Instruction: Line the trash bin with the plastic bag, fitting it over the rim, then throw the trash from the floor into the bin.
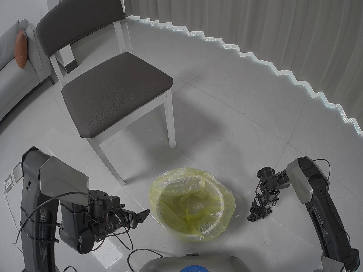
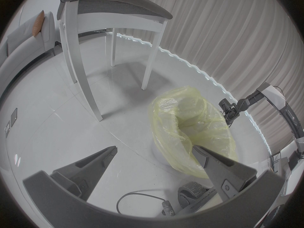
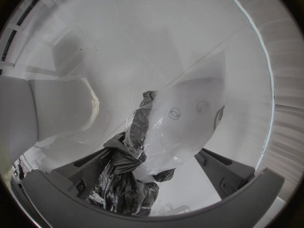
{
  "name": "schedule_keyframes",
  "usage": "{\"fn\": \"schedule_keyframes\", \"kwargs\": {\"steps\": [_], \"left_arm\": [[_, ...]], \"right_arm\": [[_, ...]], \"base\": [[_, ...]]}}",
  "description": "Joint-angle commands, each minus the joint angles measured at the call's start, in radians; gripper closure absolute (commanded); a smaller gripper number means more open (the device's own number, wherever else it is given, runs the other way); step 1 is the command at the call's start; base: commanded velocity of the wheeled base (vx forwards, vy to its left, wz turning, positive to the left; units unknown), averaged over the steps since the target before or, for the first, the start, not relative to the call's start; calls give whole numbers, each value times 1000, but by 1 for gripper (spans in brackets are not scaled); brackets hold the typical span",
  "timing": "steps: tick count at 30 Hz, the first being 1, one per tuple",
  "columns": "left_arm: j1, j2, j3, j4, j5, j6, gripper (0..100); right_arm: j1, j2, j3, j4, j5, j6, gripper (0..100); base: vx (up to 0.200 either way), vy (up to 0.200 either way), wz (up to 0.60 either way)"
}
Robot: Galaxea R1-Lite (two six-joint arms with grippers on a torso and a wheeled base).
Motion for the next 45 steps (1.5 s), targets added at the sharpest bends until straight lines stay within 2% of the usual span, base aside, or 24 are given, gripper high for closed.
{"fn": "schedule_keyframes", "kwargs": {"steps": [1, 8, 15, 26, 28, 29, 30, 34, 37, 38, 39, 42, 43, 45], "left_arm": [[7, -3, 6, -15, 0, 1, 0], [9, -8, 9, -15, 1, -1, 0], [23, -64, 26, -15, -2, -1, 0], [34, -176, 64, -15, 3, -1, 0], [44, -225, 75, -15, 6, -1, 0], [44, -225, 75, -15, 6, -1, 0], [46, -250, 76, -15, 7, -2, 0], [37, -294, 95, -15, 18, -2, 0], [20, -322, 119, -15, 26, -19, 0], [20, -322, 119, -15, 26, -19, 0], [11, -337, 133, -15, 36, -39, 0], [9, -357, 148, -15, 40, -57, 0], [9, -357, 148, -15, 40, -57, 0], [11, -379, 153, -16, 38, -70, 0]], "right_arm": [[1, 13, 0, -10, 1, 2, 100], [3, -9, 0, -14, 4, 14, 100], [4, -274, 3, -53, 56, 19, 100], [42, -628, 333, -226, 84, 17, 100], [87, -737, 452, -312, 110, 16, 100], [87, -737, 452, -312, 110, 16, 100], [131, -799, 529, -381, 133, 7, 100], [248, -879, 641, -487, 134, -1, 100], [338, -921, 687, -505, 134, -12, 100], [338, -921, 687, -505, 134, -12, 100], [398, -935, 699, -507, 134, -13, 100], [473, -938, 718, -507, 136, -12, 100], [473, -938, 718, -507, 136, -12, 100], [535, -935, 753, -507, 137, -12, 100]], "base": [[0, 0, 0], [0, 0, 0], [0, 0, 0], [0, 0, 0], [0, 0, 0], [0, 0, 0], [0, 0, 0], [0, 0, 0], [0, 0, 0], [0, 0, 0], [0, 0, 0], [0, 0, 0], [0, 0, 0], [0, 0, 0]]}}
